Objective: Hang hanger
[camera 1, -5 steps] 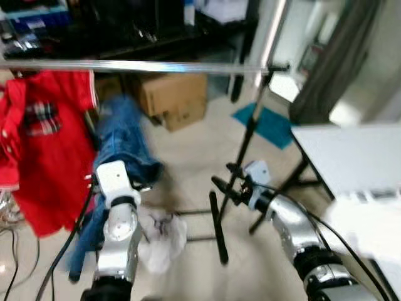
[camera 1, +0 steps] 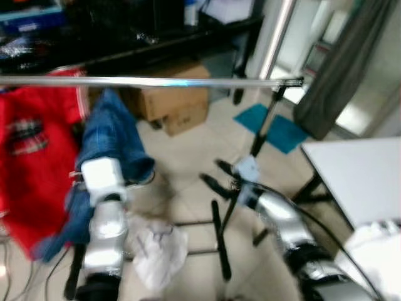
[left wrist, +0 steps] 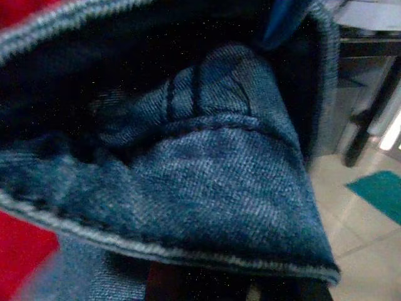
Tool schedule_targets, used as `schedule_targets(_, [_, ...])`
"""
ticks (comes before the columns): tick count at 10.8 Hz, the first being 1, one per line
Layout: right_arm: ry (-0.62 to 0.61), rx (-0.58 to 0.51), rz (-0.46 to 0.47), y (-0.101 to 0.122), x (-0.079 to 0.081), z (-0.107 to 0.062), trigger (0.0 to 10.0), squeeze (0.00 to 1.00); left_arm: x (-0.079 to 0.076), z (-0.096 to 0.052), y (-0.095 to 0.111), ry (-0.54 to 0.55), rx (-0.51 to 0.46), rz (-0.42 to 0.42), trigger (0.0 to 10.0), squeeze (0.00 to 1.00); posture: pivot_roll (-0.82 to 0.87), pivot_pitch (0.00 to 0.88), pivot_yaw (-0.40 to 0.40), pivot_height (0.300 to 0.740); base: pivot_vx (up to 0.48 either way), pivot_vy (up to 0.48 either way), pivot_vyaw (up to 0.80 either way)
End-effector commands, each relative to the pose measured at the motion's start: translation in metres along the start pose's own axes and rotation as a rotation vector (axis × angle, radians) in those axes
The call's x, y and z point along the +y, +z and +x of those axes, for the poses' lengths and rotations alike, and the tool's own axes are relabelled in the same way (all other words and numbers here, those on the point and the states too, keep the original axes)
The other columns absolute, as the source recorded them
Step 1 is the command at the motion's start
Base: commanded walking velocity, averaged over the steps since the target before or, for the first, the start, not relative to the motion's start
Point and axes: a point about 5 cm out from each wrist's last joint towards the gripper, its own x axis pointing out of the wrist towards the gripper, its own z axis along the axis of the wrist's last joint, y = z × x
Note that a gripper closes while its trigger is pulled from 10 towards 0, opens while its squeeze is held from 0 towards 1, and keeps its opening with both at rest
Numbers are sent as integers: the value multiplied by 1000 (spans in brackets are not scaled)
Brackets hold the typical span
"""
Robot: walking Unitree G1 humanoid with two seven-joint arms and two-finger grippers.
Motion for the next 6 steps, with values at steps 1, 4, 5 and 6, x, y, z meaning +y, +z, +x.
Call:
schedule_targets(1, [10, -40, -11, 9, 3, 8, 10000, 0, 4, 6, 15, 0, -75, 25, 10000, 0, 186, 0, -36, 740, 435, 0, 0])
schedule_targets(4, [7, -42, -9, 10, 3, 8, 10000, 0, -2, 5, 23, -50, -137, 74, 10000, 0, 187, 0, -34, 740, 135, 0, 0])
schedule_targets(5, [5, -42, -9, 10, 3, 8, 10000, 0, -3, 4, 24, -63, -147, 95, 10000, 0, 187, 0, -34, 740, 0, 0, 0])
schedule_targets(6, [4, -42, -9, 10, 3, 9, 10000, 0, -6, 3, 24, -80, -161, 119, 10000, 0, 185, 0, -32, 740, 0, 0, 0])
